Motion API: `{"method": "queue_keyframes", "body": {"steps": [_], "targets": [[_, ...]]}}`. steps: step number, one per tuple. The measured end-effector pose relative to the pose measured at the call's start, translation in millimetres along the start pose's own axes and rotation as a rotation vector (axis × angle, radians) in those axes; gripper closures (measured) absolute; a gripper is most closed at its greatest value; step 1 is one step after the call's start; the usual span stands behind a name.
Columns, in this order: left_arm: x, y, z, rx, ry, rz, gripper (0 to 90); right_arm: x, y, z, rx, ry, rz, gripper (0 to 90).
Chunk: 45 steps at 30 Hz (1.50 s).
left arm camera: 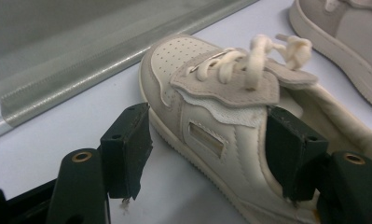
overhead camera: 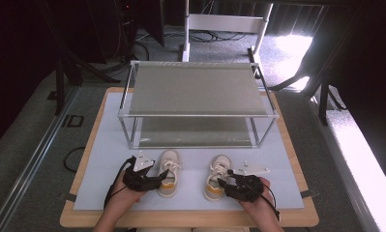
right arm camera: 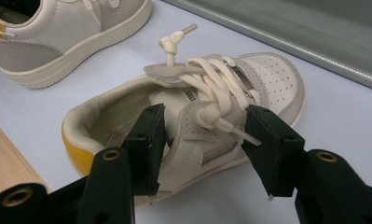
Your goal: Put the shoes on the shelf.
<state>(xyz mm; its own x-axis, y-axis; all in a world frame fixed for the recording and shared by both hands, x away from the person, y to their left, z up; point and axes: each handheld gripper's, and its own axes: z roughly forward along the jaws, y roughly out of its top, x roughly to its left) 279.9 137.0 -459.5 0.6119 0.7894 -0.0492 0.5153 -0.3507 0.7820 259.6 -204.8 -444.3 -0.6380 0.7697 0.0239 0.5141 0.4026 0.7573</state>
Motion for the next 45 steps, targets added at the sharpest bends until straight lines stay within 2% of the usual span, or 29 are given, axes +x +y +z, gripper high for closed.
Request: {"method": "queue_keyframes", "body": {"steps": [3,5,7,10,12,14,16,18,21,24,26,30,35,39,42,45], "targets": [[-2.0,0.9,0.6,0.012,-0.014,0.003,43.4,0.9,-0.2,-0.6,-0.001,-0.004,-0.008,50.5],[-4.2,1.8,0.2,0.023,-0.012,0.013,51.0,2.4,-0.3,-2.0,0.000,-0.007,-0.019,55.9],[-9.0,2.8,-0.7,0.030,0.010,0.044,57.4,4.0,-0.4,-3.8,0.001,-0.024,-0.039,59.8],[-16.0,4.4,-1.5,0.034,0.067,0.086,61.6,3.4,-1.0,-6.7,-0.007,-0.042,-0.039,68.2],[-15.7,4.3,-2.0,0.030,0.081,0.088,63.5,2.4,-1.2,-8.9,-0.013,-0.072,-0.053,71.6],[-13.4,5.0,-6.2,0.016,0.115,0.079,71.4,1.0,-1.4,-11.0,-0.012,-0.085,-0.058,74.5],[-11.5,5.3,-8.3,0.006,0.127,0.072,76.2,1.2,-1.3,-13.0,-0.027,-0.112,-0.067,77.1],[-12.2,5.4,-9.4,-0.001,0.145,0.084,79.8,2.6,-0.4,-13.6,-0.037,-0.136,-0.087,78.7],[-13.7,6.9,-10.1,-0.018,0.110,0.067,81.8,1.5,2.3,-14.7,-0.047,-0.159,-0.096,80.0],[-16.9,11.2,-10.6,-0.031,0.108,0.078,82.2,-2.9,6.3,-16.4,-0.058,-0.166,-0.090,80.6],[-17.1,13.4,-10.6,-0.039,0.107,0.063,82.2,-4.7,10.4,-17.2,-0.069,-0.171,-0.099,80.8],[-17.9,22.0,-6.2,-0.042,0.129,0.053,82.4,-6.2,19.4,-17.1,-0.103,-0.187,-0.129,80.8],[-19.9,33.3,3.7,-0.055,0.139,0.016,82.8,-9.3,34.4,-11.3,-0.168,-0.205,-0.134,80.7],[-24.0,42.9,13.2,-0.094,0.160,0.008,82.8,-10.4,45.9,-0.1,-0.182,-0.219,-0.137,80.8],[-25.3,48.7,19.1,-0.095,0.172,0.006,83.1,-10.9,50.9,6.9,-0.181,-0.222,-0.144,80.8],[-23.8,54.9,26.5,-0.098,0.191,-0.019,83.2,-11.7,57.8,17.6,-0.184,-0.231,-0.143,80.8]]}}
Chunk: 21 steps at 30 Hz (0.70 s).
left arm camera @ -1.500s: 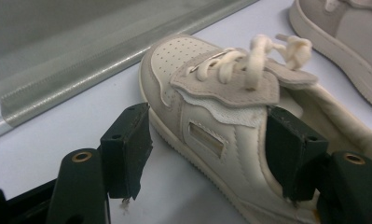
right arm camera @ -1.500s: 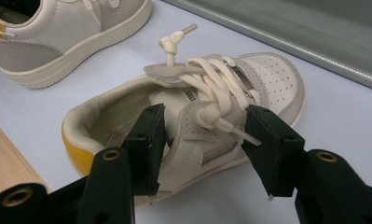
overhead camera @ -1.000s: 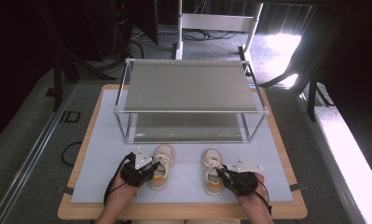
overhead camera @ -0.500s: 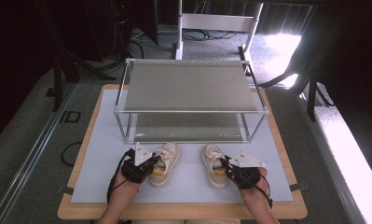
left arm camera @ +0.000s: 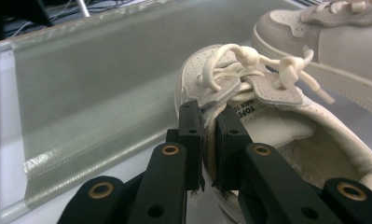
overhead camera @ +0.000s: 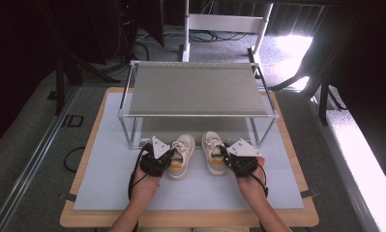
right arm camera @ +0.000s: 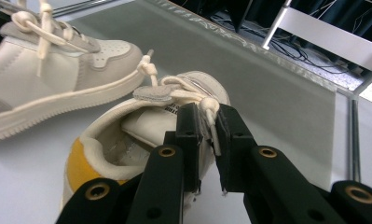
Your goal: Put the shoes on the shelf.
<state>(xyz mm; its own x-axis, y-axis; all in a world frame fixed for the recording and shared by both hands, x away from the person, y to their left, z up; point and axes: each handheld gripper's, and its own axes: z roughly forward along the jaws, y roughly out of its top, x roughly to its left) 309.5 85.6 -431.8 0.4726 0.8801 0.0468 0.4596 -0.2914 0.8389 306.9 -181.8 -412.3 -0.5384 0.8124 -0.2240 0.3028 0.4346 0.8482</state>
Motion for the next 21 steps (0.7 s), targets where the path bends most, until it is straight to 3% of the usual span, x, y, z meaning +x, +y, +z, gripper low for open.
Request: {"method": "queue_keyframes", "body": {"steps": [3,4,5,11,12,15,21], "targets": [[1.8,3.3,5.6,-0.003,0.022,-0.020,83.3,-0.3,2.6,6.3,0.002,-0.001,0.005,80.8],[3.9,6.7,10.3,-0.007,0.034,-0.041,83.3,-1.5,4.5,15.6,0.005,-0.008,0.016,80.8],[4.1,9.6,13.9,-0.012,0.042,-0.026,83.3,-1.7,4.8,17.9,0.008,-0.011,0.021,80.8],[3.2,16.7,31.3,0.022,0.057,-0.027,83.3,-1.4,4.4,30.5,0.005,-0.032,0.043,80.9],[2.8,17.1,39.8,0.027,0.062,-0.041,83.4,-1.0,4.7,36.4,0.010,-0.043,0.048,80.8],[2.2,17.6,43.4,0.027,0.056,-0.059,83.4,-0.9,5.2,41.5,0.011,-0.049,0.053,80.8],[-12.1,27.4,63.8,0.002,0.077,-0.064,83.0,0.9,7.9,52.3,0.011,-0.080,0.064,80.7]]}}
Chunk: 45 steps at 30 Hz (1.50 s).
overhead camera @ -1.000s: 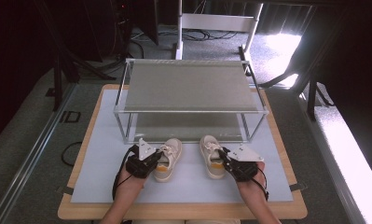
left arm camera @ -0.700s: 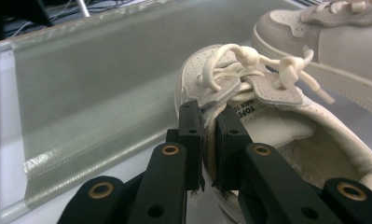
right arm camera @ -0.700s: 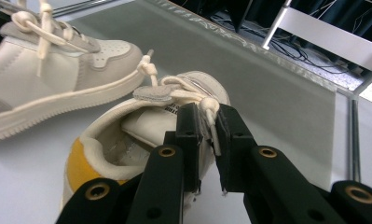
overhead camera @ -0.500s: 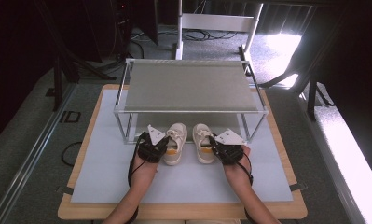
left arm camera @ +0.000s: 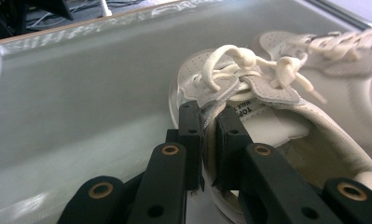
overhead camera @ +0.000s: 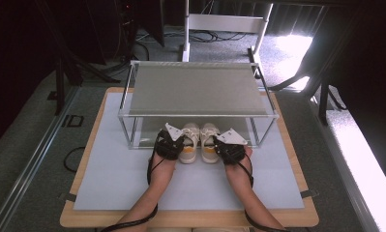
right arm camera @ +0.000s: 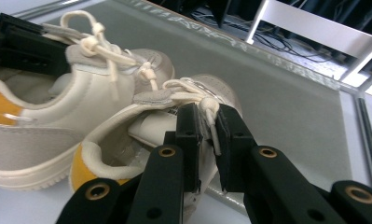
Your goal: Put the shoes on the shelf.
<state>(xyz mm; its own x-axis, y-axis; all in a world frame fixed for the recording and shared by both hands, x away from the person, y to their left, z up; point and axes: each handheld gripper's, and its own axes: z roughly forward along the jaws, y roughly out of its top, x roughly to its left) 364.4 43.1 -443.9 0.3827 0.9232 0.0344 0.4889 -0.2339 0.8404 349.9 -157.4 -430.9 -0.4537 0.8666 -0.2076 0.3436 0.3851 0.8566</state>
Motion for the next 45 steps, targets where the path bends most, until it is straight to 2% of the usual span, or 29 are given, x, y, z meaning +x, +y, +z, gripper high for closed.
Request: {"method": "queue_keyframes", "body": {"steps": [1,3,5,7,11,13,15,17,20,24,27,28,35,36,37,39,42,45], "targets": [[-1.7,-0.1,2.4,-0.004,-0.002,-0.007,82.8,-1.0,-0.6,1.2,0.002,-0.003,0.004,80.7],[-4.5,-1.3,6.0,0.000,-0.022,0.002,81.9,-3.3,-3.1,4.7,0.013,0.001,0.026,80.6],[-7.9,-0.8,6.3,-0.003,-0.023,0.008,80.0,-5.4,-8.2,8.6,0.037,0.011,0.044,80.4],[-8.2,-0.3,6.3,-0.001,-0.030,0.015,77.8,-6.9,-11.1,8.7,0.024,0.034,0.053,80.0],[-4.9,1.7,6.2,0.000,-0.088,-0.004,72.1,-8.4,-9.3,9.7,0.033,0.049,0.069,78.0],[-5.7,3.6,5.1,-0.003,-0.097,-0.002,69.3,-10.8,-7.8,10.2,0.037,0.063,0.088,75.3],[-3.7,5.4,2.5,-0.020,-0.125,-0.021,65.4,-14.7,-7.1,9.6,0.037,0.084,0.113,71.9],[-2.3,7.1,-1.7,-0.036,-0.134,-0.020,63.2,-18.8,-7.3,8.0,0.035,0.100,0.132,68.3],[0.8,8.7,-10.1,-0.048,-0.143,-0.019,59.3,-22.7,-7.0,2.6,0.027,0.095,0.129,63.5],[4.1,6.9,-23.2,-0.068,-0.167,-0.029,59.2,-27.5,-4.1,-8.0,0.014,0.116,0.162,63.1],[4.0,4.5,-29.4,-0.072,-0.182,-0.032,59.2,-27.0,-2.0,-17.8,-0.002,0.126,0.167,63.0],[2.9,2.1,-34.9,-0.073,-0.202,-0.029,59.2,-26.5,-1.7,-21.0,-0.006,0.132,0.168,63.1],[-2.8,-4.2,-53.1,-0.084,-0.230,-0.005,59.2,-20.1,-4.1,-41.7,-0.028,0.168,0.158,63.4],[-5.1,-6.8,-59.2,-0.077,-0.234,0.016,59.2,-18.4,-5.0,-45.2,-0.031,0.175,0.155,63.9],[-5.9,-7.6,-60.8,-0.077,-0.234,0.023,56.2,-13.7,-7.8,-52.3,-0.034,0.191,0.137,64.6],[-8.2,-11.3,-65.9,-0.084,-0.225,0.037,55.2,-10.4,-10.4,-56.0,-0.035,0.196,0.125,66.0],[-9.8,-18.7,-68.9,-0.070,-0.237,0.043,55.3,-2.7,-18.1,-62.4,-0.020,0.218,0.096,68.5],[-13.6,-28.3,-64.9,-0.040,-0.254,0.046,55.2,1.8,-25.8,-63.6,-0.003,0.241,0.091,72.0]]}}
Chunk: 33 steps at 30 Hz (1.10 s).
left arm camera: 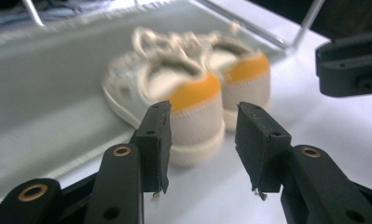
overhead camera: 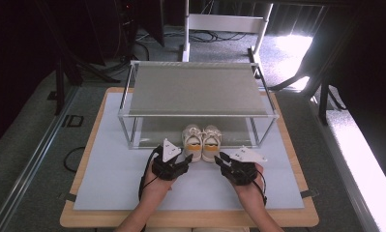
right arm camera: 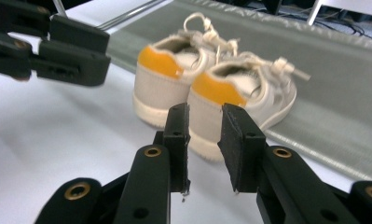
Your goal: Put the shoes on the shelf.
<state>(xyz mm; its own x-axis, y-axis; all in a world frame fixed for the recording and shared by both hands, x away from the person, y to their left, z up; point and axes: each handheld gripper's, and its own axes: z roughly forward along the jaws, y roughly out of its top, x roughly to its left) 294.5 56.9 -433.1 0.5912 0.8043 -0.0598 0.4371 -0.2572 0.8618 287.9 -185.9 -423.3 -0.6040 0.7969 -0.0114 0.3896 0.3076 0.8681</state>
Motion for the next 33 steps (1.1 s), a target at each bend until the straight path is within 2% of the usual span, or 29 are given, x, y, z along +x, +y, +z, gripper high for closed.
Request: {"method": "queue_keyframes", "body": {"steps": [5,9,11,13,18,20,28,33], "targets": [[-6.8,-11.1,14.3,0.029,-0.018,0.028,56.7,2.0,-10.4,9.1,0.037,0.007,0.006,75.8],[-12.9,-11.8,23.0,0.041,-0.027,0.055,59.6,2.0,-15.3,18.7,0.065,0.015,0.006,78.2],[-14.1,-11.0,26.8,0.045,-0.037,0.051,59.6,1.0,-16.3,22.3,0.069,0.005,0.006,78.9],[-15.2,-10.8,30.5,0.052,-0.026,0.069,61.3,-1.8,-16.3,26.0,0.075,0.000,0.016,78.9],[-12.4,-9.4,34.1,0.049,-0.037,0.077,62.8,-10.2,-15.5,34.3,0.077,-0.018,0.052,76.3],[-11.1,-9.8,35.7,0.046,-0.038,0.084,62.8,-13.3,-15.0,36.6,0.077,-0.008,0.067,75.8],[-4.6,-5.2,43.2,0.055,-0.061,0.077,62.7,-16.6,-12.1,44.2,0.082,-0.031,0.063,74.4],[-0.6,-2.7,48.8,0.058,-0.059,0.094,62.7,-19.9,-9.0,50.0,0.086,-0.037,0.077,73.9]]}}
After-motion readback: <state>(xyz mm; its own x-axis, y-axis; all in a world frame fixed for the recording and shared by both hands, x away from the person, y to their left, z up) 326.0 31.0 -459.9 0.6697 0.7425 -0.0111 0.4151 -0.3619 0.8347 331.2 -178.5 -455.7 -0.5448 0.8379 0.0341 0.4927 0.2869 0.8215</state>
